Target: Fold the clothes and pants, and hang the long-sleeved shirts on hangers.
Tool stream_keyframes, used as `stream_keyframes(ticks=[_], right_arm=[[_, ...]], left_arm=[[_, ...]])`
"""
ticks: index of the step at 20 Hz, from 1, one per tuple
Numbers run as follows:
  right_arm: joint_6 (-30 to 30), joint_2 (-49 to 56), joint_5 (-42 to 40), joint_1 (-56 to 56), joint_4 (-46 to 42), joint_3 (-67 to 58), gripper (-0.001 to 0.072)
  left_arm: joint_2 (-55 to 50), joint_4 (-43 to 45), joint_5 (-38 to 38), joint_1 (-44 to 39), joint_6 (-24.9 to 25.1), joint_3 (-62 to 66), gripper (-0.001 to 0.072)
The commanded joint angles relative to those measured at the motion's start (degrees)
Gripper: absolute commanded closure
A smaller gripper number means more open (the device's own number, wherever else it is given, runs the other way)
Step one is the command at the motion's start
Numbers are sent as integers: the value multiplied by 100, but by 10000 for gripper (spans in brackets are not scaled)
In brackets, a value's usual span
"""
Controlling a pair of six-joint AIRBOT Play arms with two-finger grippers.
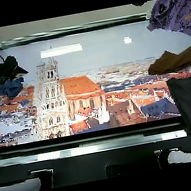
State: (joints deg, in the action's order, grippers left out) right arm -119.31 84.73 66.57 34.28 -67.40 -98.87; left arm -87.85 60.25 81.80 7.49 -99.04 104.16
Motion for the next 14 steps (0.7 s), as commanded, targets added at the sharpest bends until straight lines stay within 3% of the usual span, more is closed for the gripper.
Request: stream_keyframes(ticks=[1,4,14], right_arm=[[-586,-393,225,92,-881,-11,684],[-901,-595,605,92,-1338,-11,684],[-1115,-837,2188,74,-2625,20,684]], left_arm=[[-2,-2,90,4,2,0,691],[-2,-2,96,4,2,0,690],[-2,-2,118,4,4,0,690]])
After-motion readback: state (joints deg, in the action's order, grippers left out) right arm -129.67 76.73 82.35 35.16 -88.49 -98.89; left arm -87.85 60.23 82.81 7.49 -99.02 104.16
